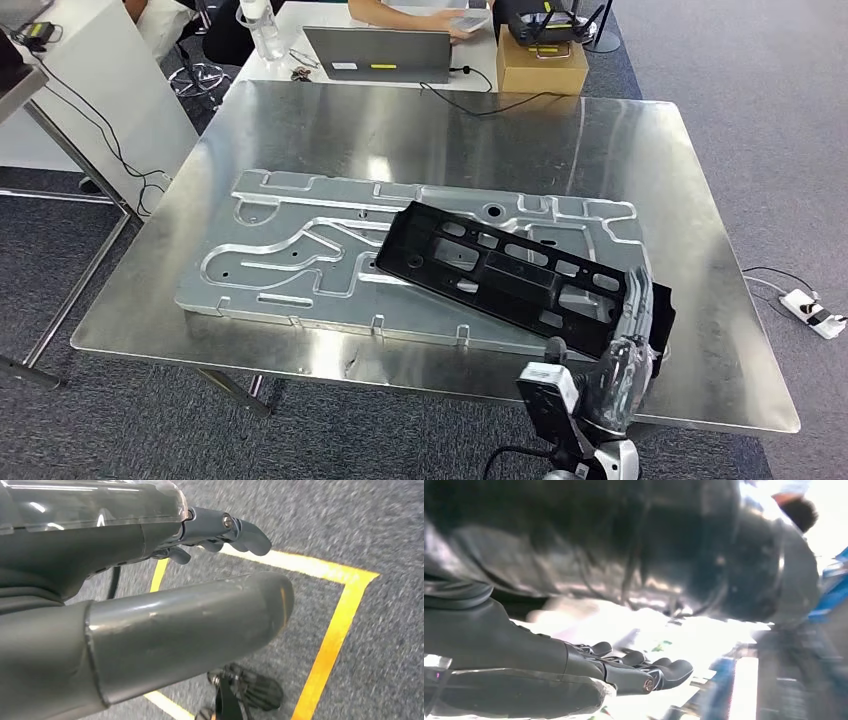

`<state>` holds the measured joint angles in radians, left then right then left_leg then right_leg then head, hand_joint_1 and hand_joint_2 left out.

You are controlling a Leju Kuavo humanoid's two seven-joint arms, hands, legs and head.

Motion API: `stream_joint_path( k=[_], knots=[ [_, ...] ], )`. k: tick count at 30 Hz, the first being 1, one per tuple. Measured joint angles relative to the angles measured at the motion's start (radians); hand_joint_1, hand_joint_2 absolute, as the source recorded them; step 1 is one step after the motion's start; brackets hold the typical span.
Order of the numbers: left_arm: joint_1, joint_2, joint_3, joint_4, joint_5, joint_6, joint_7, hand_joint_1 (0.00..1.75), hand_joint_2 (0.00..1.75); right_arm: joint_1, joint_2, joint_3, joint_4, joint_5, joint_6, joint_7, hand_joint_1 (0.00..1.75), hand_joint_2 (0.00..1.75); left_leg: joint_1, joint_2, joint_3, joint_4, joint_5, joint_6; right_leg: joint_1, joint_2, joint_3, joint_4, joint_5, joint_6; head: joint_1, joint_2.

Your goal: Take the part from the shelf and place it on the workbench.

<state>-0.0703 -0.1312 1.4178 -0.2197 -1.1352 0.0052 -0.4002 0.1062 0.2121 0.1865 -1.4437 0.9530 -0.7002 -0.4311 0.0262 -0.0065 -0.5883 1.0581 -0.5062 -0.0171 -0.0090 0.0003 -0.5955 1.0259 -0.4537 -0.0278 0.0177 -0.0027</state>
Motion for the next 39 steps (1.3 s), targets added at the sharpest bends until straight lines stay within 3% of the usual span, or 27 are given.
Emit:
stream_joint_path(
  k=[3, 4, 5, 6, 9, 11, 13, 14, 15, 16, 18, 19, 20, 21, 23, 25, 26, 29, 30, 31, 33, 34, 35, 37, 39],
  knots=[
    [0.001, -0.004, 0.01, 0.0, 0.006, 0.005, -0.001, 0.0, 0.0, 0.036, 0.046, -0.083, 0.05, -0.045, 0.0, -0.05, 0.0, 0.0, 0.001, 0.001, -0.053, 0.169, -0.121, -0.004, 0.003, -0.003, -0.021, -0.002, 0.017, -0.013, 0.0, 0.0],
    [0.001, -0.004, 0.013, 0.0, 0.008, 0.006, -0.001, 0.0, 0.0, 0.044, 0.055, -0.103, 0.067, -0.052, 0.0, -0.053, 0.0, 0.0, 0.001, 0.001, -0.06, 0.21, -0.143, -0.005, 0.005, -0.003, -0.03, 0.0, 0.023, -0.014, -0.001, 0.0],
    [0.001, -0.004, 0.017, 0.0, 0.011, 0.007, -0.001, 0.0, 0.0, 0.053, 0.063, -0.124, 0.086, -0.063, -0.001, -0.057, 0.0, 0.0, 0.0, 0.002, -0.049, 0.217, -0.145, -0.005, 0.008, -0.004, -0.039, 0.001, 0.029, -0.013, -0.001, 0.0],
    [0.001, -0.005, 0.022, 0.0, 0.015, 0.008, -0.001, 0.0, 0.0, 0.062, 0.07, -0.145, 0.107, -0.078, -0.001, -0.064, 0.0, 0.0, 0.0, 0.002, -0.017, 0.183, -0.13, -0.002, 0.009, -0.004, -0.048, 0.003, 0.035, -0.012, -0.001, 0.0],
    [-0.002, -0.008, 0.035, 0.0, 0.028, 0.012, -0.003, 0.0, 0.0, 0.091, 0.087, -0.22, 0.195, -0.143, -0.001, -0.094, 0.0, 0.0, -0.006, 0.0, 0.119, -0.026, -0.068, 0.011, 0.013, -0.004, -0.066, 0.012, 0.052, -0.002, 0.0, 0.0],
    [-0.003, -0.011, 0.044, 0.0, 0.037, 0.016, -0.007, 0.0, 0.0, 0.098, 0.094, -0.278, 0.283, -0.192, -0.001, -0.113, 0.0, 0.0, -0.014, -0.001, 0.143, -0.077, -0.056, 0.019, 0.013, -0.005, -0.068, 0.013, 0.064, 0.01, 0.0, 0.0],
    [-0.003, -0.017, 0.055, 0.0, 0.046, 0.022, -0.008, 0.0, 0.0, 0.096, 0.099, -0.341, 0.388, -0.249, -0.001, -0.147, 0.0, 0.0, -0.015, 0.001, 0.137, -0.076, -0.037, 0.028, 0.009, -0.005, -0.068, 0.009, 0.077, 0.022, 0.0, 0.0],
    [-0.003, -0.02, 0.06, 0.0, 0.049, 0.025, -0.008, 0.0, 0.0, 0.094, 0.101, -0.373, 0.444, -0.278, -0.001, -0.171, 0.0, 0.0, -0.013, 0.003, 0.131, -0.078, -0.026, 0.034, 0.008, -0.003, -0.072, 0.013, 0.068, 0.028, 0.0, 0.0],
    [-0.003, -0.023, 0.065, 0.0, 0.053, 0.028, -0.008, 0.0, 0.0, 0.09, 0.103, -0.404, 0.499, -0.306, -0.001, -0.196, 0.0, 0.0, -0.011, 0.006, 0.122, -0.081, -0.013, 0.042, 0.006, -0.002, -0.08, 0.032, 0.04, 0.033, 0.0, 0.0],
    [-0.004, -0.026, 0.069, 0.0, 0.056, 0.029, -0.008, 0.0, 0.0, 0.085, 0.104, -0.432, 0.549, -0.329, -0.001, -0.219, 0.0, 0.0, -0.008, 0.009, 0.11, -0.083, -0.001, 0.048, 0.004, 0.0, -0.092, 0.072, -0.007, 0.037, 0.001, 0.0],
    [-0.003, -0.028, 0.078, 0.0, 0.06, 0.031, -0.008, 0.0, 0.0, 0.072, 0.105, -0.476, 0.633, -0.363, -0.001, -0.248, 0.0, 0.0, -0.008, 0.014, 0.083, -0.081, 0.018, 0.053, -0.002, 0.0, -0.118, 0.192, -0.112, 0.046, 0.001, 0.0],
    [-0.003, -0.029, 0.081, 0.0, 0.06, 0.031, -0.008, 0.0, 0.0, 0.067, 0.105, -0.492, 0.667, -0.373, -0.001, -0.255, 0.0, 0.0, -0.008, 0.016, 0.069, -0.078, 0.028, 0.052, -0.005, 0.0, -0.122, 0.248, -0.139, 0.05, 0.001, 0.0],
    [-0.003, -0.03, 0.083, 0.0, 0.061, 0.031, -0.008, 0.0, 0.0, 0.063, 0.105, -0.506, 0.698, -0.379, -0.001, -0.259, 0.0, 0.0, -0.008, 0.017, 0.054, -0.074, 0.037, 0.05, -0.008, 0.0, -0.114, 0.278, -0.141, 0.054, 0.001, 0.0],
    [-0.003, -0.03, 0.084, 0.0, 0.061, 0.031, -0.009, 0.0, 0.0, 0.06, 0.105, -0.516, 0.722, -0.382, -0.001, -0.261, 0.0, 0.0, -0.007, 0.018, 0.039, -0.069, 0.045, 0.047, -0.011, 0.0, -0.089, 0.275, -0.123, 0.057, 0.001, 0.0],
    [-0.004, -0.033, 0.087, 0.0, 0.061, 0.031, -0.009, 0.0, 0.0, 0.053, 0.104, -0.531, 0.759, -0.383, -0.001, -0.263, 0.0, 0.0, -0.005, 0.017, 0.011, -0.054, 0.056, 0.038, -0.018, 0.0, 0.008, 0.17, -0.083, 0.059, 0.001, 0.0],
    [-0.004, -0.036, 0.088, 0.0, 0.062, 0.031, -0.009, 0.0, 0.0, 0.046, 0.104, -0.539, 0.783, -0.383, -0.001, -0.265, 0.0, 0.0, -0.005, 0.016, -0.007, -0.041, 0.066, 0.026, -0.016, 0.002, 0.098, 0.041, -0.088, 0.056, 0.001, 0.0],
    [-0.004, -0.036, 0.089, 0.0, 0.062, 0.032, -0.01, 0.0, 0.0, 0.042, 0.104, -0.542, 0.794, -0.383, -0.001, -0.266, 0.0, 0.0, -0.006, 0.016, -0.011, -0.038, 0.072, 0.019, -0.013, 0.003, 0.118, 0.005, -0.098, 0.052, 0.0, 0.0],
    [-0.002, -0.037, 0.094, 0.0, 0.063, 0.032, -0.011, 0.0, 0.0, 0.037, 0.104, -0.551, 0.819, -0.384, -0.001, -0.266, 0.0, 0.0, -0.004, 0.015, -0.021, -0.035, 0.082, -0.004, -0.007, 0.001, 0.104, -0.008, -0.086, 0.026, 0.0, 0.0],
    [-0.001, -0.037, 0.096, 0.0, 0.063, 0.032, -0.01, 0.0, 0.0, 0.035, 0.105, -0.553, 0.825, -0.384, -0.001, -0.267, 0.0, 0.0, -0.002, 0.014, -0.029, -0.02, 0.059, -0.008, -0.007, -0.001, 0.093, -0.009, -0.075, 0.015, 0.0, 0.0],
    [0.0, -0.038, 0.098, 0.0, 0.063, 0.032, -0.01, 0.0, 0.0, 0.034, 0.105, -0.554, 0.83, -0.384, -0.001, -0.267, 0.0, 0.0, -0.001, 0.013, -0.041, 0.014, 0.017, -0.011, -0.008, -0.003, 0.079, -0.011, -0.063, 0.004, 0.0, 0.0],
    [-0.001, -0.039, 0.101, 0.0, 0.063, 0.033, -0.01, 0.0, 0.0, 0.032, 0.105, -0.555, 0.837, -0.384, -0.001, -0.267, 0.0, 0.0, -0.001, 0.013, -0.066, 0.125, -0.091, -0.013, -0.002, -0.007, 0.048, -0.01, -0.039, -0.007, -0.001, 0.0],
    [-0.001, -0.039, 0.102, 0.0, 0.063, 0.033, -0.01, 0.0, 0.0, 0.032, 0.105, -0.556, 0.84, -0.383, -0.001, -0.266, 0.0, 0.0, -0.002, 0.013, -0.072, 0.183, -0.123, -0.013, 0.002, -0.008, 0.031, -0.008, -0.027, -0.01, -0.001, 0.0],
    [-0.002, -0.039, 0.103, 0.0, 0.063, 0.033, -0.01, 0.0, 0.0, 0.032, 0.105, -0.556, 0.844, -0.383, -0.001, -0.265, 0.0, 0.0, -0.004, 0.013, -0.069, 0.222, -0.128, -0.011, 0.007, -0.01, 0.013, -0.005, -0.015, -0.011, -0.001, 0.0],
    [-0.002, -0.039, 0.104, 0.0, 0.063, 0.033, -0.011, 0.0, 0.0, 0.03, 0.105, -0.556, 0.854, -0.381, -0.001, -0.261, 0.0, 0.0, -0.009, 0.012, -0.018, 0.214, -0.08, -0.001, 0.015, -0.012, -0.023, 0.001, 0.007, -0.012, -0.001, 0.0],
    [-0.004, -0.038, 0.104, -0.001, 0.063, 0.033, -0.011, 0.0, 0.0, 0.029, 0.105, -0.557, 0.861, -0.371, -0.001, -0.259, 0.0, 0.0, -0.02, 0.012, 0.088, 0.089, -0.044, 0.019, 0.022, -0.013, -0.048, 0.007, 0.028, -0.011, -0.001, 0.0]
  ],
)
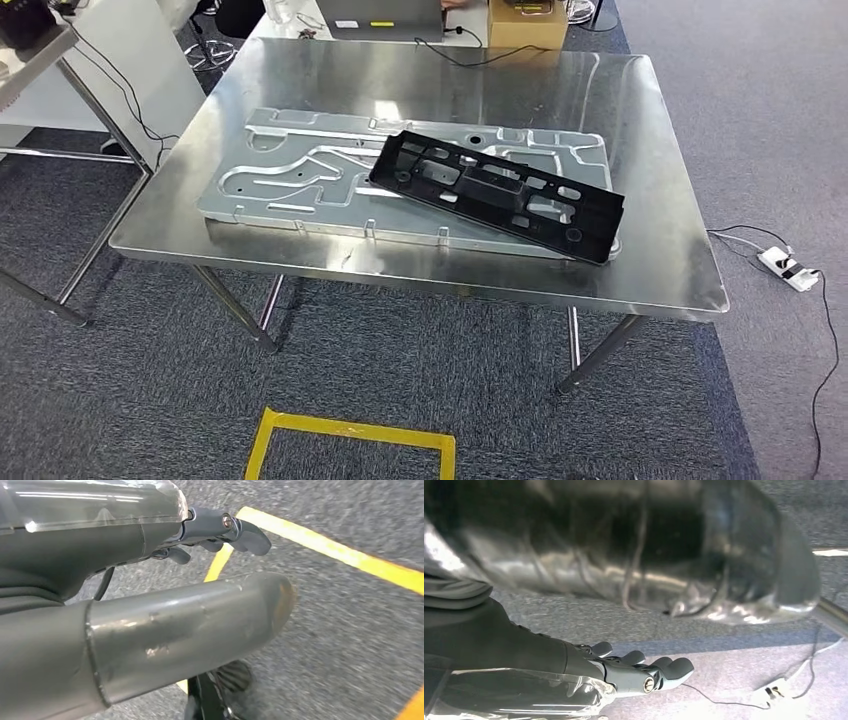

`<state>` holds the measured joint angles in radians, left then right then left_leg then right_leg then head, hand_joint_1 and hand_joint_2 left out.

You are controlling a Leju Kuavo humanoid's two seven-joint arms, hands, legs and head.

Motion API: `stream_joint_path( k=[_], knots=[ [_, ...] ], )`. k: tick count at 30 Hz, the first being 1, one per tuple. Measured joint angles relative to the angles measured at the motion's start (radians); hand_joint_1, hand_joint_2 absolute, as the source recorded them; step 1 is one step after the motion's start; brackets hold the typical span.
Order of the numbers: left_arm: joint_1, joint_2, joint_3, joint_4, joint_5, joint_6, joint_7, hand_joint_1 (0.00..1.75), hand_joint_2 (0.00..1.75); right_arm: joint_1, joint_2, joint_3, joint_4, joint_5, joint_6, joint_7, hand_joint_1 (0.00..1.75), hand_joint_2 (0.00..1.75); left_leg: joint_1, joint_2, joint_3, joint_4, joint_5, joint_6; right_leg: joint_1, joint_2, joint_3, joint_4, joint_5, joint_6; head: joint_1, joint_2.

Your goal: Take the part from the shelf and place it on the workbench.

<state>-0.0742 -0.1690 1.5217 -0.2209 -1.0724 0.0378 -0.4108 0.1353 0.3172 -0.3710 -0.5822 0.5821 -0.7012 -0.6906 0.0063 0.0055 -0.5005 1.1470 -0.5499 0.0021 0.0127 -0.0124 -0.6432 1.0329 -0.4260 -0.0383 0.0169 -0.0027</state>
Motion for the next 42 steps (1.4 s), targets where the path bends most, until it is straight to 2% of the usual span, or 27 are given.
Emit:
stream_joint_path(
  k=[2, 3, 5, 6, 7, 8, 10, 11, 12, 13, 15, 17, 19, 22, 25, 27, 28, 29, 31, 32, 33, 35, 37, 38, 40, 41, 42],
  knots=[
    [-0.004, 0.001, 0.0, -0.001, -0.001, 0.0, 0.0, 0.0, 0.0, -0.001, 0.0, -0.003, 0.003, 0.023, 0.0, 0.0, 0.0, 0.0, -0.01, 0.0, 0.097, -0.146, -0.02, 0.017, 0.003, -0.002, -0.012, 0.002, 0.021, 0.006, 0.0, 0.0],
    [-0.005, 0.002, 0.0, -0.002, -0.002, 0.0, 0.0, 0.0, 0.0, -0.001, 0.0, -0.005, 0.004, 0.035, 0.0, 0.002, 0.0, 0.0, -0.014, 0.0, 0.12, -0.188, -0.031, 0.022, 0.002, -0.004, -0.015, 0.0, 0.032, 0.011, 0.001, 0.0],
    [-0.004, 0.001, 0.0, -0.002, -0.006, 0.001, 0.001, 0.0, 0.0, -0.001, -0.001, -0.012, 0.003, 0.066, 0.0, 0.01, 0.0, 0.0, -0.015, 0.001, 0.118, -0.21, -0.023, 0.032, -0.002, -0.005, -0.018, -0.006, 0.05, 0.023, 0.001, 0.0],
    [-0.003, 0.0, 0.0, -0.002, -0.008, 0.002, 0.002, 0.0, 0.0, 0.001, -0.001, -0.016, 0.0, 0.084, 0.0, 0.013, 0.0, 0.0, -0.013, 0.003, 0.111, -0.214, -0.012, 0.039, -0.004, -0.002, -0.022, -0.001, 0.04, 0.03, 0.001, 0.0],
    [-0.001, -0.001, 0.0, -0.002, -0.01, 0.003, 0.002, 0.0, 0.0, 0.002, -0.002, -0.021, -0.005, 0.1, 0.0, 0.016, 0.0, 0.0, -0.01, 0.005, 0.103, -0.217, 0.0, 0.046, -0.005, 0.001, -0.028, 0.015, 0.014, 0.036, 0.001, 0.0],
    [-0.001, -0.001, 0.0, -0.002, -0.012, 0.004, 0.002, 0.0, 0.0, 0.003, -0.003, -0.025, -0.013, 0.107, 0.0, 0.014, 0.0, 0.0, -0.008, 0.006, 0.093, -0.219, 0.012, 0.05, -0.008, 0.004, -0.038, 0.051, -0.032, 0.042, 0.001, 0.0],
    [0.0, -0.002, 0.0, -0.002, -0.013, 0.008, -0.001, 0.0, 0.0, 0.007, -0.003, -0.032, -0.036, 0.099, 0.0, 0.007, 0.0, 0.0, -0.007, 0.008, 0.067, -0.216, 0.032, 0.053, -0.016, 0.008, -0.061, 0.167, -0.129, 0.053, 0.001, 0.0],
    [0.0, -0.002, 0.0, -0.002, -0.012, 0.01, -0.006, 0.0, 0.0, 0.009, -0.003, -0.036, -0.05, 0.09, 0.0, 0.003, 0.0, 0.0, -0.006, 0.009, 0.052, -0.213, 0.041, 0.051, -0.021, 0.008, -0.068, 0.224, -0.148, 0.058, 0.001, 0.0],
    [0.001, -0.002, 0.0, -0.002, -0.007, 0.013, -0.016, 0.0, 0.0, 0.011, -0.003, -0.039, -0.064, 0.081, 0.0, 0.001, 0.0, 0.0, -0.005, 0.01, 0.037, -0.209, 0.049, 0.048, -0.026, 0.008, -0.065, 0.259, -0.14, 0.062, 0.001, 0.0],
    [0.001, -0.003, 0.001, -0.002, 0.004, 0.016, -0.034, 0.0, 0.0, 0.014, -0.003, -0.043, -0.077, 0.07, 0.0, -0.001, 0.0, 0.0, -0.004, 0.009, 0.023, -0.203, 0.055, 0.045, -0.029, 0.008, -0.046, 0.259, -0.114, 0.065, 0.001, 0.0],
    [0.0, -0.006, 0.005, -0.002, 0.035, 0.017, -0.108, 0.0, 0.0, 0.018, -0.003, -0.048, -0.101, 0.044, 0.0, -0.003, 0.0, 0.0, -0.001, 0.005, 0.0, -0.186, 0.062, 0.037, -0.035, 0.018, 0.041, 0.161, -0.071, 0.067, 0.001, 0.0],
    [-0.002, -0.01, 0.004, -0.015, 0.101, -0.021, -0.207, 0.0, 0.0, 0.024, -0.002, -0.059, -0.125, 0.039, 0.0, 0.006, 0.0, 0.0, 0.001, -0.002, -0.02, -0.167, 0.066, 0.026, -0.035, 0.042, 0.129, 0.032, -0.083, 0.061, 0.001, 0.0],
    [0.007, -0.029, -0.036, -0.079, 0.258, -0.101, -0.269, 0.0, 0.0, 0.034, 0.0, -0.076, -0.152, 0.065, 0.0, 0.034, 0.0, 0.0, 0.001, -0.01, -0.036, -0.156, 0.073, 0.011, -0.031, 0.049, 0.156, -0.024, -0.106, 0.052, 0.0, 0.0],
    [0.02, -0.079, -0.234, -0.181, 0.503, -0.131, -0.288, 0.0, 0.0, 0.055, 0.011, -0.077, -0.2, 0.146, -0.001, 0.109, 0.0, 0.0, 0.003, -0.013, -0.059, -0.126, 0.058, -0.007, -0.035, 0.026, 0.149, -0.04, -0.101, 0.033, 0.0, 0.0],
    [-0.028, -0.114, -0.534, -0.171, 0.546, -0.087, -0.29, 0.0, 0.0, 0.067, 0.016, -0.039, -0.23, 0.217, -0.001, 0.156, 0.0, 0.0, 0.006, -0.01, -0.137, 0.038, -0.035, -0.02, -0.033, -0.018, 0.136, -0.04, -0.093, 0.022, -0.002, 0.0],
    [-0.06, -0.133, -0.687, -0.154, 0.546, -0.077, -0.289, 0.0, 0.0, 0.067, 0.016, -0.02, -0.241, 0.228, -0.001, 0.164, 0.0, 0.0, 0.009, -0.007, -0.168, 0.132, -0.061, -0.026, -0.029, -0.043, 0.128, -0.036, -0.091, 0.02, -0.002, 0.0],
    [-0.067, -0.139, -0.74, -0.148, 0.547, -0.075, -0.289, 0.0, 0.0, 0.067, 0.016, -0.014, -0.245, 0.229, -0.001, 0.165, 0.0, 0.0, 0.011, -0.005, -0.155, 0.126, -0.044, -0.027, -0.028, -0.047, 0.127, -0.033, -0.091, 0.019, -0.002, 0.0],
    [-0.07, -0.143, -0.778, -0.144, 0.548, -0.074, -0.288, 0.0, 0.0, 0.068, 0.016, -0.008, -0.249, 0.229, -0.001, 0.165, 0.0, 0.0, 0.013, -0.001, -0.124, 0.08, -0.012, -0.025, -0.027, -0.049, 0.127, -0.031, -0.091, 0.019, -0.002, 0.0],
    [-0.069, -0.147, -0.837, -0.14, 0.549, -0.071, -0.288, 0.0, 0.0, 0.072, 0.017, 0.0, -0.256, 0.229, -0.001, 0.166, 0.0, 0.0, 0.008, 0.027, -0.049, -0.053, 0.043, -0.015, -0.024, -0.049, 0.126, -0.025, -0.092, 0.023, -0.002, 0.0],
    [-0.07, -0.149, -0.86, -0.14, 0.55, -0.071, -0.289, 0.0, 0.0, 0.075, 0.018, 0.002, -0.258, 0.229, -0.001, 0.166, 0.0, 0.0, 0.002, 0.043, -0.027, -0.1, 0.055, -0.007, -0.023, -0.053, 0.123, -0.023, -0.091, 0.028, -0.002, 0.0],
    [-0.07, -0.151, -0.879, -0.14, 0.55, -0.071, -0.289, 0.0, 0.0, 0.078, 0.019, 0.004, -0.26, 0.229, -0.001, 0.166, 0.0, 0.0, -0.003, 0.053, -0.018, -0.126, 0.054, -0.001, -0.021, -0.058, 0.12, -0.022, -0.09, 0.032, -0.002, 0.0],
    [-0.071, -0.154, -0.908, -0.14, 0.549, -0.072, -0.29, 0.0, 0.0, 0.08, 0.019, 0.007, -0.263, 0.229, -0.001, 0.166, 0.0, 0.0, -0.005, 0.046, -0.022, -0.143, 0.051, 0.012, -0.018, -0.074, 0.115, -0.021, -0.086, 0.042, -0.002, 0.0],
    [-0.071, -0.157, -0.926, -0.14, 0.549, -0.071, -0.29, 0.0, 0.0, 0.081, 0.019, 0.011, -0.268, 0.229, -0.001, 0.165, 0.0, 0.0, 0.001, 0.028, -0.022, -0.158, 0.055, 0.024, -0.02, -0.054, 0.107, -0.005, -0.101, 0.053, -0.001, 0.0],
    [-0.071, -0.158, -0.933, -0.14, 0.549, -0.071, -0.29, 0.0, 0.0, 0.081, 0.019, 0.012, -0.27, 0.229, -0.001, 0.165, 0.0, 0.0, 0.005, 0.02, -0.022, -0.163, 0.059, 0.031, -0.022, -0.033, 0.093, 0.025, -0.122, 0.057, -0.001, 0.0],
    [-0.071, -0.159, -0.944, -0.14, 0.549, -0.071, -0.29, 0.0, 0.0, 0.083, 0.018, 0.013, -0.272, 0.229, -0.001, 0.166, 0.0, 0.0, 0.005, 0.004, -0.025, -0.164, 0.064, 0.039, -0.026, 0.004, 0.039, 0.138, -0.182, 0.061, -0.001, 0.0],
    [-0.071, -0.159, -0.948, -0.14, 0.549, -0.071, -0.29, 0.0, 0.0, 0.085, 0.018, 0.013, -0.272, 0.229, -0.001, 0.166, 0.0, 0.0, 0.005, -0.005, -0.027, -0.163, 0.064, 0.04, -0.026, 0.008, 0.007, 0.2, -0.204, 0.062, 0.0, 0.0],
    [-0.071, -0.159, -0.95, -0.14, 0.549, -0.071, -0.29, 0.0, 0.0, 0.086, 0.018, 0.013, -0.272, 0.229, -0.001, 0.167, 0.0, 0.0, 0.004, -0.015, -0.027, -0.161, 0.064, 0.04, -0.026, 0.009, -0.015, 0.239, -0.208, 0.063, 0.0, 0.0]
  ],
)
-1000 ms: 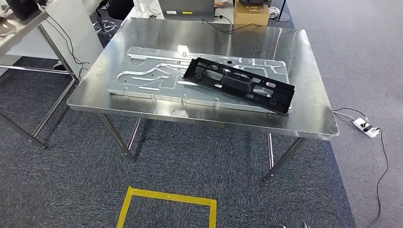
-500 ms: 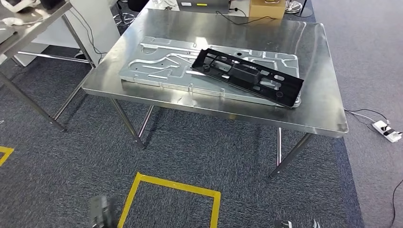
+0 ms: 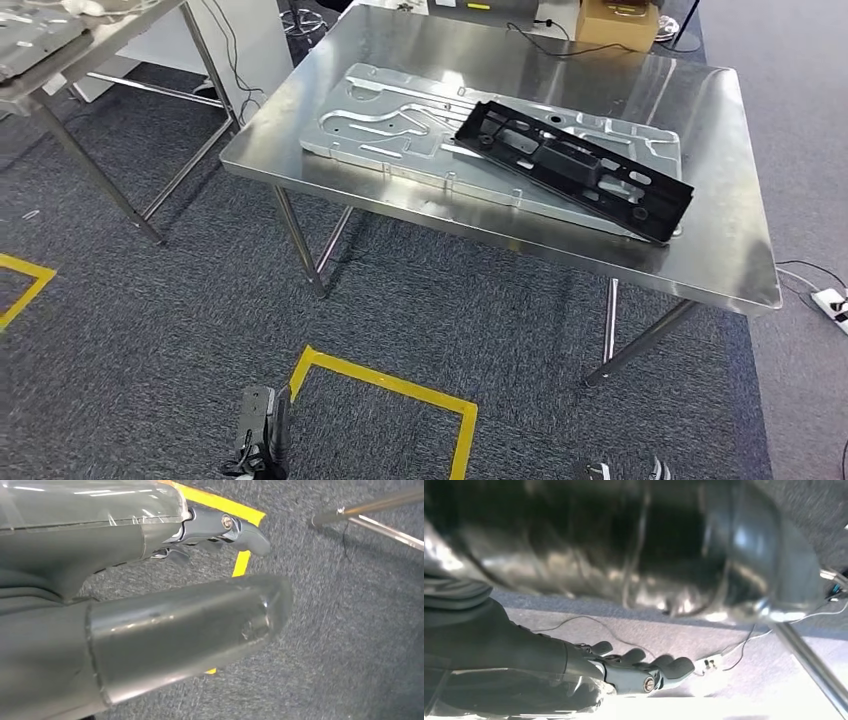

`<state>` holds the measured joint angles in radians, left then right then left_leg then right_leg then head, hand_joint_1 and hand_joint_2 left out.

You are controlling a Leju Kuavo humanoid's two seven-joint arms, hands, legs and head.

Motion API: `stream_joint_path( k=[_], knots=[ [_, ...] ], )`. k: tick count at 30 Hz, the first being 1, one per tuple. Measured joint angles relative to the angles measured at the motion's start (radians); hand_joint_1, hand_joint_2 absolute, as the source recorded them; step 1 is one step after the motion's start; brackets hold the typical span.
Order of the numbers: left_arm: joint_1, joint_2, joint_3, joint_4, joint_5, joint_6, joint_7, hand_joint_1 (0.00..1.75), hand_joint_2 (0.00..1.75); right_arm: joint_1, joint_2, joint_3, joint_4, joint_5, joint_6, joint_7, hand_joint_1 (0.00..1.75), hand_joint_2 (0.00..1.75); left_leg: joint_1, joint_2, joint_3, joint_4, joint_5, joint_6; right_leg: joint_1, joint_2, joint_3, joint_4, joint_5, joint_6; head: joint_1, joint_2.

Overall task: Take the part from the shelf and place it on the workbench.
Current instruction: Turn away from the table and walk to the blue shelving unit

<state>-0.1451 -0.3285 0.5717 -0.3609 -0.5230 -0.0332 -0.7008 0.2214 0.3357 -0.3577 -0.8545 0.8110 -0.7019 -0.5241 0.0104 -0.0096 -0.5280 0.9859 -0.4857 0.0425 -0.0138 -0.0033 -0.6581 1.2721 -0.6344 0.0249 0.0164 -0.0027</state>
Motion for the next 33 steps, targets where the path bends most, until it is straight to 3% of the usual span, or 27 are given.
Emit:
stream_joint_path(
  k=[1, 2, 4, 5, 7, 9, 11, 13, 14, 15, 16, 17, 20, 22, 24, 26, 28, 30, 31, 32, 33],
  knots=[
    [0.0, 0.0, -0.001, 0.0, 0.0, 0.0, 0.0, 0.0, 0.0, 0.001, 0.0, 0.0, 0.0, 0.0, 0.0, 0.0, 0.0, 0.0, 0.0, -0.011, 0.0, 0.003, -0.001, 0.0, -0.001, 0.001, -0.007, 0.006, 0.016, 0.0, 0.0, 0.0],
    [0.0, 0.0, -0.003, 0.0, 0.0, 0.0, 0.0, 0.0, 0.0, 0.001, 0.0, 0.0, 0.0, 0.0, 0.0, 0.0, 0.0, 0.0, 0.0, -0.024, 0.001, 0.006, -0.002, -0.002, -0.002, 0.003, 0.004, -0.026, 0.049, 0.0, 0.0, 0.0],
    [0.0, -0.002, -0.006, 0.0, 0.0, 0.0, 0.0, 0.0, 0.0, 0.001, 0.0, 0.0, 0.0, 0.0, 0.0, 0.0, 0.0, 0.0, -0.001, -0.046, 0.001, 0.013, -0.008, -0.008, -0.005, 0.035, 0.052, -0.145, 0.122, -0.005, 0.0, 0.0],
    [-0.001, -0.002, -0.008, 0.0, 0.0, 0.0, 0.0, 0.0, 0.0, 0.002, 0.0, 0.0, 0.0, 0.0, 0.0, 0.0, 0.0, 0.0, -0.001, -0.057, -0.003, 0.019, -0.011, -0.012, -0.007, 0.055, 0.071, -0.195, 0.14, -0.008, 0.0, 0.0],
    [-0.001, -0.003, -0.01, 0.0, -0.001, 0.0, 0.0, 0.0, 0.0, 0.004, 0.001, 0.0, 0.0, 0.0, 0.0, 0.001, 0.0, 0.0, -0.001, -0.074, -0.015, 0.026, -0.012, -0.023, -0.007, 0.078, 0.081, -0.229, 0.138, -0.012, -0.001, 0.0],
    [0.002, -0.001, -0.014, 0.001, -0.012, 0.008, 0.002, 0.0, 0.0, 0.004, 0.002, 0.001, -0.001, 0.0, 0.0, -0.002, 0.0, 0.0, 0.002, -0.081, -0.024, 0.028, -0.012, -0.035, -0.009, 0.062, 0.083, -0.236, 0.138, -0.019, -0.001, 0.0],
    [0.004, 0.003, -0.022, 0.008, -0.029, 0.033, 0.017, 0.0, 0.0, 0.003, 0.003, 0.002, -0.001, -0.002, 0.0, -0.017, 0.0, 0.0, 0.001, -0.048, -0.041, 0.065, -0.037, -0.045, -0.013, 0.04, 0.09, -0.245, 0.14, -0.031, -0.003, 0.0],
    [0.006, 0.008, -0.027, 0.024, -0.027, 0.041, 0.029, 0.0, 0.0, 0.003, 0.003, 0.002, 0.001, -0.007, 0.0, -0.036, 0.0, 0.0, 0.002, -0.008, -0.095, 0.177, -0.093, -0.054, -0.011, 0.015, 0.094, -0.248, 0.138, -0.04, -0.004, 0.0],
    [0.006, 0.014, -0.027, 0.031, -0.019, 0.028, 0.03, 0.0, 0.0, 0.002, 0.003, 0.002, 0.004, -0.01, 0.0, -0.044, 0.0, 0.0, 0.003, -0.001, -0.129, 0.243, -0.119, -0.058, -0.01, 0.001, 0.095, -0.248, 0.137, -0.042, -0.005, 0.0],
    [0.006, 0.024, -0.026, 0.036, -0.012, 0.009, 0.031, 0.0, 0.0, 0.001, 0.003, 0.002, 0.007, -0.012, 0.0, -0.049, 0.0, 0.0, 0.004, 0.002, -0.156, 0.29, -0.131, -0.061, -0.009, -0.012, 0.095, -0.248, 0.136, -0.043, -0.005, 0.0],
    [0.005, 0.034, -0.026, 0.041, -0.007, -0.014, 0.033, 0.0, 0.0, 0.0, 0.003, 0.005, 0.011, -0.014, 0.0, -0.051, 0.0, 0.0, 0.004, 0.004, -0.165, 0.305, -0.124, -0.063, -0.008, -0.024, 0.096, -0.248, 0.135, -0.043, -0.005, 0.0],
    [0.003, 0.046, -0.026, 0.044, -0.002, -0.033, 0.035, 0.0, 0.0, -0.001, 0.003, 0.01, 0.014, -0.017, 0.0, -0.049, 0.0, 0.0, 0.004, 0.006, -0.156, 0.282, -0.1, -0.063, -0.008, -0.035, 0.097, -0.247, 0.133, -0.043, -0.005, 0.0],
    [-0.006, 0.072, -0.025, 0.047, 0.006, -0.058, 0.036, 0.0, 0.0, -0.003, 0.003, 0.027, 0.016, -0.023, 0.0, -0.039, 0.0, 0.0, -0.002, 0.048, -0.061, 0.088, -0.008, -0.054, -0.005, -0.059, 0.106, -0.246, 0.127, -0.036, -0.005, 0.0],
    [-0.011, 0.081, -0.024, 0.048, -0.003, -0.036, 0.034, 0.0, 0.0, -0.002, 0.003, 0.035, 0.018, -0.033, 0.0, -0.039, 0.0, 0.0, -0.01, 0.068, -0.034, 0.028, 0.003, -0.043, 0.0, -0.073, 0.108, -0.246, 0.124, -0.028, -0.004, 0.0],
    [-0.011, 0.087, -0.023, 0.048, -0.015, -0.005, 0.032, 0.0, 0.0, -0.003, 0.003, 0.041, 0.021, -0.044, 0.0, -0.042, 0.0, 0.0, -0.011, 0.051, -0.034, 0.023, 0.007, -0.032, 0.002, -0.09, 0.111, -0.248, 0.123, -0.018, -0.004, 0.0],
    [-0.008, 0.089, -0.023, 0.048, -0.019, 0.007, 0.032, 0.0, 0.0, -0.004, 0.002, 0.045, 0.023, -0.049, 0.0, -0.049, 0.0, 0.0, -0.007, 0.031, -0.032, 0.013, 0.015, -0.018, -0.001, -0.071, 0.107, -0.226, 0.102, -0.008, -0.004, 0.0],
    [-0.008, 0.089, -0.023, 0.048, -0.017, 0.01, 0.032, 0.0, 0.0, -0.005, 0.0, 0.047, 0.028, -0.054, 0.0, -0.057, 0.0, 0.0, -0.003, 0.015, -0.032, 0.007, 0.022, -0.007, -0.004, -0.025, 0.068, -0.134, 0.044, -0.003, -0.003, 0.0],
    [-0.008, 0.089, -0.023, 0.048, -0.015, 0.01, 0.033, 0.0, 0.0, -0.005, 0.0, 0.047, 0.036, -0.056, 0.0, -0.063, 0.0, 0.0, -0.004, -0.003, -0.035, 0.009, 0.023, -0.003, -0.003, -0.005, 0.006, -0.008, -0.008, -0.001, -0.003, 0.0],
    [-0.006, 0.089, -0.023, 0.048, -0.014, 0.01, 0.033, 0.0, 0.0, -0.005, -0.001, 0.047, 0.04, -0.057, 0.0, -0.065, 0.0, 0.0, -0.005, -0.014, -0.035, 0.01, 0.023, -0.002, -0.003, -0.003, -0.011, 0.024, -0.01, -0.001, -0.003, 0.0],
    [-0.005, 0.089, -0.023, 0.048, -0.014, 0.01, 0.033, 0.0, 0.0, -0.006, -0.001, 0.047, 0.043, -0.056, 0.0, -0.066, 0.0, 0.0, -0.005, -0.026, -0.035, 0.012, 0.023, -0.003, -0.003, -0.001, -0.011, 0.02, 0.007, -0.002, -0.003, 0.0],
    [-0.004, 0.089, -0.023, 0.048, -0.014, 0.01, 0.033, 0.0, 0.0, -0.006, -0.001, 0.047, 0.045, -0.056, 0.0, -0.067, 0.0, 0.0, -0.005, -0.038, -0.034, 0.014, 0.023, -0.003, -0.004, 0.002, 0.008, -0.024, 0.042, -0.004, -0.003, 0.0]
  ],
)
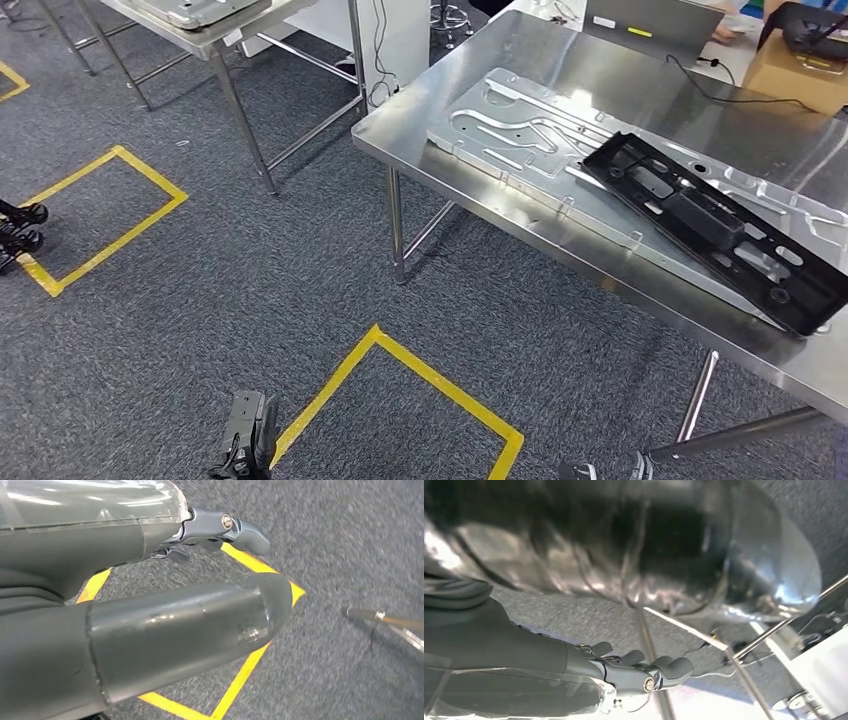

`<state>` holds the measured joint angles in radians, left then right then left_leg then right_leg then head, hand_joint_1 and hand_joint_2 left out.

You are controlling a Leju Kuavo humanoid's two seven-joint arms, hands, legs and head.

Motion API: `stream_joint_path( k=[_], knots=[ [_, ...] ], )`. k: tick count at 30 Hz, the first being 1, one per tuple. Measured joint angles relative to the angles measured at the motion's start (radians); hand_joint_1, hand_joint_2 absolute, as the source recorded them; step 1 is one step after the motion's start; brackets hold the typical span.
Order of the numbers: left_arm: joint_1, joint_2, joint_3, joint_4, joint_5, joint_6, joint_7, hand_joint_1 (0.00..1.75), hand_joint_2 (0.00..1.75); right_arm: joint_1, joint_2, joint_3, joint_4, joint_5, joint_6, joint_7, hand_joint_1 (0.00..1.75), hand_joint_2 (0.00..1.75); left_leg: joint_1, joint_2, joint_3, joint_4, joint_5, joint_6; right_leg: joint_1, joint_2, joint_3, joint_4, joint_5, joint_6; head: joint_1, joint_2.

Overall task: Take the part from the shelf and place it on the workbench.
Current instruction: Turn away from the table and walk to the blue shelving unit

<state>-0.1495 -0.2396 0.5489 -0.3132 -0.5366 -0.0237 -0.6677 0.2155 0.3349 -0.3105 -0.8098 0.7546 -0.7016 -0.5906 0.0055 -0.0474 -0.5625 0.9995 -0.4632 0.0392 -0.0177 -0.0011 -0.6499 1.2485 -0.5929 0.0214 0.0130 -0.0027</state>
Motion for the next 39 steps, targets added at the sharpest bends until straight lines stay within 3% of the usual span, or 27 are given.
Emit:
stream_joint_path(
  k=[2, 4, 5, 6, 8, 10, 12, 13, 14, 15, 17, 19, 20, 22, 24, 26, 27, 28, 29, 30, 31, 33, 35, 37, 39],
  knots=[
    [0.0, 0.0, 0.0, 0.0, 0.0, 0.0, 0.0, 0.0, 0.0, -0.001, 0.0, 0.0, 0.004, 0.0, 0.0, 0.0, 0.0, 0.0, -0.001, -0.023, -0.003, 0.008, -0.003, -0.005, -0.003, 0.034, 0.059, -0.132, 0.065, -0.006, 0.0, 0.0],
    [-0.001, 0.0, 0.0, 0.0, 0.001, 0.0, 0.0, 0.0, 0.0, -0.001, -0.001, 0.0, 0.007, 0.0, 0.0, 0.0, 0.0, 0.0, -0.001, -0.043, -0.013, 0.016, -0.004, -0.015, -0.004, 0.065, 0.088, -0.205, 0.085, -0.011, 0.0, 0.0],
    [0.0, 0.0, 0.0, 0.0, 0.001, 0.0, 0.0, 0.0, 0.0, -0.002, -0.001, 0.0, 0.009, 0.0, 0.0, -0.001, 0.0, 0.0, -0.001, -0.051, -0.017, 0.017, -0.003, -0.021, -0.002, 0.066, 0.088, -0.209, 0.083, -0.014, 0.0, 0.0],
    [0.001, 0.0, 0.0, 0.0, 0.001, 0.0, 0.0, 0.0, 0.0, -0.003, -0.001, 0.0, 0.01, 0.0, 0.0, -0.001, 0.0, 0.0, 0.0, -0.059, -0.02, 0.016, 0.0, -0.027, -0.003, 0.058, 0.088, -0.21, 0.085, -0.018, 0.0, 0.0],
    [0.004, 0.001, 0.0, 0.0, 0.001, 0.0, 0.0, 0.0, 0.0, -0.005, 0.0, 0.0, 0.011, 0.0, 0.0, -0.001, 0.0, 0.0, 0.001, -0.039, -0.03, 0.033, -0.013, -0.039, -0.005, 0.038, 0.092, -0.219, 0.089, -0.031, -0.002, 0.0],
    [0.001, 0.002, 0.0, 0.0, 0.001, 0.0, 0.0, 0.0, 0.0, -0.006, 0.001, 0.0, 0.012, 0.0, 0.0, -0.002, 0.0, 0.0, 0.002, 0.01, -0.069, 0.118, -0.064, -0.049, -0.006, 0.013, 0.095, -0.225, 0.091, -0.042, -0.004, 0.0],
    [0.0, 0.002, 0.0, 0.0, 0.001, -0.001, 0.0, 0.0, 0.0, -0.006, 0.001, 0.0, 0.015, 0.0, 0.0, -0.002, 0.0, 0.0, 0.005, 0.036, -0.131, 0.249, -0.122, -0.059, -0.003, -0.013, 0.095, -0.225, 0.089, -0.047, -0.005, 0.0],
    [0.001, 0.002, 0.0, 0.0, 0.001, -0.001, 0.0, 0.0, 0.0, -0.006, 0.001, 0.0, 0.015, 0.0, 0.0, -0.002, 0.0, 0.0, 0.007, 0.04, -0.15, 0.291, -0.133, -0.062, -0.002, -0.025, 0.095, -0.224, 0.088, -0.048, -0.005, 0.0],
    [0.003, 0.002, 0.0, 0.0, 0.001, 0.0, 0.001, 0.0, 0.0, -0.006, 0.001, 0.0, 0.016, 0.0, 0.0, -0.002, 0.0, 0.0, 0.008, 0.042, -0.149, 0.292, -0.123, -0.064, -0.002, -0.036, 0.096, -0.224, 0.087, -0.048, -0.005, 0.0],
    [0.003, 0.002, 0.0, 0.0, 0.001, 0.0, 0.001, 0.0, 0.0, -0.006, 0.001, 0.0, 0.016, 0.0, 0.0, -0.002, 0.0, 0.0, 0.008, 0.047, -0.127, 0.253, -0.096, -0.063, -0.002, -0.047, 0.098, -0.224, 0.085, -0.047, -0.005, 0.0],
    [0.002, 0.003, 0.0, 0.0, 0.001, 0.0, 0.001, 0.0, 0.0, -0.006, 0.001, 0.0, 0.016, 0.0, 0.0, -0.002, 0.0, 0.0, 0.003, 0.078, -0.05, 0.108, -0.034, -0.054, 0.001, -0.066, 0.104, -0.224, 0.081, -0.042, -0.005, 0.0],
    [-0.001, 0.005, 0.0, 0.0, 0.001, 0.0, 0.001, 0.0, 0.0, -0.006, 0.001, 0.0, 0.017, 0.0, 0.0, -0.002, 0.0, 0.0, -0.006, 0.104, -0.003, 0.018, -0.011, -0.041, 0.005, -0.082, 0.109, -0.223, 0.076, -0.033, -0.005, 0.0],
    [-0.002, 0.005, 0.0, 0.0, 0.001, 0.0, 0.001, 0.0, 0.0, -0.006, 0.001, 0.0, 0.017, 0.0, 0.0, -0.002, 0.0, 0.0, -0.01, 0.103, -0.001, 0.011, -0.013, -0.037, 0.006, -0.09, 0.11, -0.224, 0.076, -0.029, -0.005, 0.0],
    [0.002, 0.005, 0.0, 0.0, 0.001, 0.0, 0.0, 0.0, 0.0, -0.007, 0.0, 0.0, 0.017, 0.0, 0.0, -0.002, 0.0, 0.0, -0.009, 0.084, -0.003, 0.004, -0.008, -0.025, 0.006, -0.1, 0.114, -0.225, 0.073, -0.018, -0.005, 0.0],
    [0.003, 0.005, 0.0, 0.0, 0.001, 0.0, 0.0, 0.0, 0.0, -0.007, -0.001, 0.0, 0.017, 0.0, 0.0, -0.002, 0.0, 0.0, -0.002, 0.065, 0.0, -0.007, 0.0, -0.012, 0.003, -0.065, 0.103, -0.189, 0.043, -0.009, -0.005, 0.0],
    [0.0, 0.005, 0.0, 0.0, 0.001, 0.0, 0.0, 0.0, 0.0, -0.007, -0.003, 0.0, 0.018, 0.0, 0.0, -0.002, 0.0, 0.0, 0.0, 0.048, 0.001, -0.011, 0.005, -0.003, 0.002, -0.017, 0.051, -0.077, -0.019, -0.005, -0.005, 0.0],
    [0.0, 0.005, 0.0, 0.0, 0.001, 0.0, 0.0, 0.0, 0.0, -0.007, -0.003, 0.0, 0.019, 0.0, 0.0, -0.002, 0.0, 0.0, 0.0, 0.039, 0.0, -0.01, 0.005, -0.001, 0.002, -0.008, 0.018, -0.011, -0.047, -0.004, -0.005, 0.0],
    [0.0, 0.005, 0.001, 0.0, 0.001, 0.0, 0.0, 0.0, 0.0, -0.007, -0.004, 0.0, 0.021, 0.0, 0.0, -0.002, 0.0, 0.0, -0.001, 0.029, 0.0, -0.01, 0.005, -0.001, 0.002, -0.005, -0.007, 0.037, -0.059, -0.003, -0.005, 0.0],
    [0.001, 0.005, 0.001, 0.0, 0.001, 0.0, 0.0, 0.0, 0.0, -0.007, -0.004, 0.0, 0.022, 0.0, 0.0, -0.002, 0.0, 0.0, -0.001, 0.017, 0.0, -0.008, 0.005, -0.001, 0.002, -0.003, -0.018, 0.053, -0.05, -0.003, -0.005, 0.0],
    [0.002, 0.005, 0.001, 0.0, 0.001, 0.0, 0.001, 0.0, 0.0, -0.007, -0.004, 0.0, 0.023, 0.0, 0.0, -0.002, 0.0, 0.0, -0.001, 0.004, 0.001, -0.006, 0.004, -0.002, 0.001, -0.002, -0.009, 0.027, -0.022, -0.003, -0.005, 0.0],
    [0.002, 0.005, 0.001, 0.0, 0.001, 0.0, 0.001, 0.0, 0.0, -0.007, -0.004, 0.0, 0.023, 0.0, 0.0, -0.002, 0.0, 0.0, 0.0, -0.009, 0.002, -0.002, 0.003, -0.004, -0.001, 0.005, 0.017, -0.032, 0.019, -0.004, -0.005, 0.0],
    [0.001, 0.005, 0.001, 0.0, 0.001, 0.0, 0.001, 0.0, 0.0, -0.007, -0.004, 0.0, 0.024, 0.0, 0.0, -0.002, 0.0, 0.0, 0.0, -0.034, -0.002, 0.008, -0.003, -0.011, -0.005, 0.039, 0.071, -0.157, 0.075, -0.008, -0.005, 0.0],
    [0.001, 0.005, 0.001, 0.0, 0.001, -0.001, 0.001, 0.0, 0.0, -0.008, -0.004, 0.0, 0.025, 0.0, 0.0, -0.002, 0.0, 0.0, 0.0, -0.052, -0.01, 0.016, -0.004, -0.022, -0.004, 0.06, 0.088, -0.201, 0.082, -0.014, -0.005, 0.0],
    [0.004, 0.005, 0.001, 0.0, 0.001, -0.001, 0.001, 0.0, 0.0, -0.01, -0.004, 0.0, 0.025, 0.0, 0.0, -0.001, 0.0, 0.0, 0.003, -0.062, -0.017, 0.015, -0.002, -0.035, -0.002, 0.045, 0.088, -0.206, 0.086, -0.025, -0.005, 0.0],
    [0.004, 0.006, 0.001, 0.0, 0.002, -0.001, 0.001, 0.0, 0.0, -0.012, -0.003, 0.0, 0.025, -0.002, 0.0, -0.008, 0.0, 0.0, 0.003, -0.028, -0.032, 0.044, -0.021, -0.045, -0.003, 0.025, 0.092, -0.214, 0.09, -0.039, -0.006, 0.0]
  ],
)
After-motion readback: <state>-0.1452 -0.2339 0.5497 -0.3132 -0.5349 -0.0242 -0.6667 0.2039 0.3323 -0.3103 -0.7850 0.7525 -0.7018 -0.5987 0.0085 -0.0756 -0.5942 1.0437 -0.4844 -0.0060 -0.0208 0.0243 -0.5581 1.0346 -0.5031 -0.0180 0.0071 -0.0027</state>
